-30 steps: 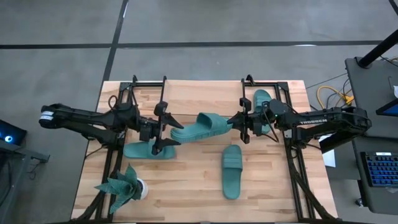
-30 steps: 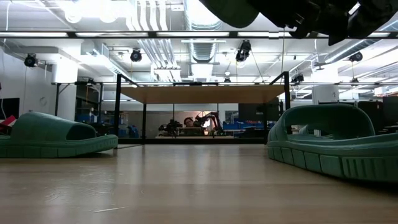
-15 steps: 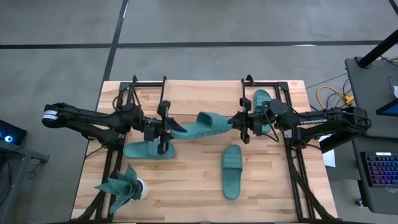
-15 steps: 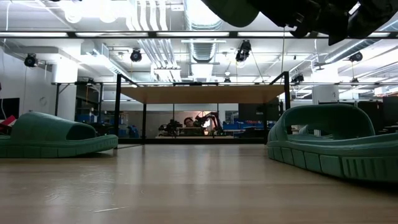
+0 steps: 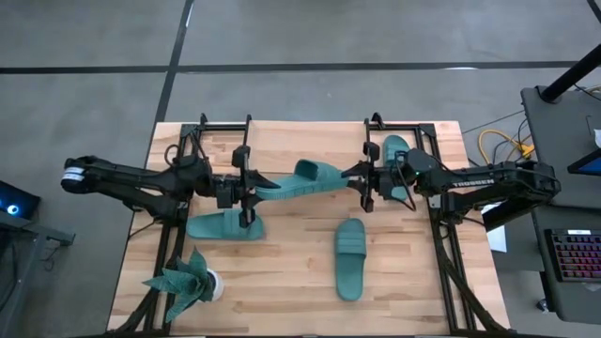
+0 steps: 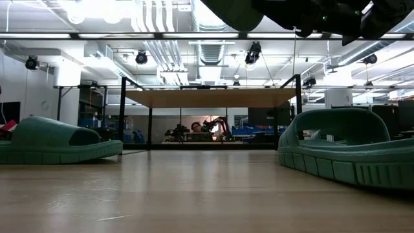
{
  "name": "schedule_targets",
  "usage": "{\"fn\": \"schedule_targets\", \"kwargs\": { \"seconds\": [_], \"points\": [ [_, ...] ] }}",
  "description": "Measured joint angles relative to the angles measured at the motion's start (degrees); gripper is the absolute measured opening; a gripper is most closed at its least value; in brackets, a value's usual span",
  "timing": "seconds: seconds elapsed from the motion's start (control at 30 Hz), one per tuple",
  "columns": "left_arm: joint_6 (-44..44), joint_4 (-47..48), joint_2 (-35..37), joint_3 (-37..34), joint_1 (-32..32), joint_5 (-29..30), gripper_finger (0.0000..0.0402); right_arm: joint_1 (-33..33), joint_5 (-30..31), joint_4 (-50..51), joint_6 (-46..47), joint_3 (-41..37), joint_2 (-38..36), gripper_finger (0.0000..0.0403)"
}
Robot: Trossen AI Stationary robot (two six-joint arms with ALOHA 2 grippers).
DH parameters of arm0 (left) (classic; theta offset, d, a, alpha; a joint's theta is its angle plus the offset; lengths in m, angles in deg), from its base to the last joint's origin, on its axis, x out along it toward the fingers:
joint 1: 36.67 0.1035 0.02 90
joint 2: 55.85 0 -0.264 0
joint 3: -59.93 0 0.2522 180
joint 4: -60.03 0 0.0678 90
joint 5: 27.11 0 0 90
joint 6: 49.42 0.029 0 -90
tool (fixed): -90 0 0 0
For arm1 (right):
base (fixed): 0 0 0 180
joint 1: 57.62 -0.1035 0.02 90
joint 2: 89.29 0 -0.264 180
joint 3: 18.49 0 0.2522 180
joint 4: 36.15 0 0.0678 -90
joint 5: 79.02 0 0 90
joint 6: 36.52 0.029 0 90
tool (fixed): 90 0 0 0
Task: Pick and place slides into the shelf
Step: Put the green slide on the shelf
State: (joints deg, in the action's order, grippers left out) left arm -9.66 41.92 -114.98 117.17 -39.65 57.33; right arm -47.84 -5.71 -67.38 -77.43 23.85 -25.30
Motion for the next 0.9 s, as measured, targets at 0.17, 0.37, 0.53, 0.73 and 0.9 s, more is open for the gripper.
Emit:
{"fn": "schedule_targets", "kwargs": {
  "seconds": [0.17,0.37,0.53,0.73,0.9],
  "points": [
    [0.37,1.54,1.89,-0.07,0.02,2.88,0.0044,0.00,3.66,-0.28,0.44,0.22,-0.15,0.0131],
    [3.53,7.06,5.93,-0.49,0.09,9.52,0.0044,0.00,9.08,-0.13,0.42,0.22,-0.20,0.0175],
    [6.10,7.18,6.38,-1.84,0.15,13.24,0.0044,-0.02,9.23,0.36,2.76,1.79,-0.21,0.0190],
    [13.35,7.71,3.17,-2.41,0.15,21.63,0.0044,-1.71,9.42,10.40,3.39,6.34,-0.21,0.0203],
    [18.29,7.91,0.34,-2.36,0.14,25.91,0.0044,-4.36,17.24,20.31,0.82,10.92,-0.20,0.0203]
  ]
}}
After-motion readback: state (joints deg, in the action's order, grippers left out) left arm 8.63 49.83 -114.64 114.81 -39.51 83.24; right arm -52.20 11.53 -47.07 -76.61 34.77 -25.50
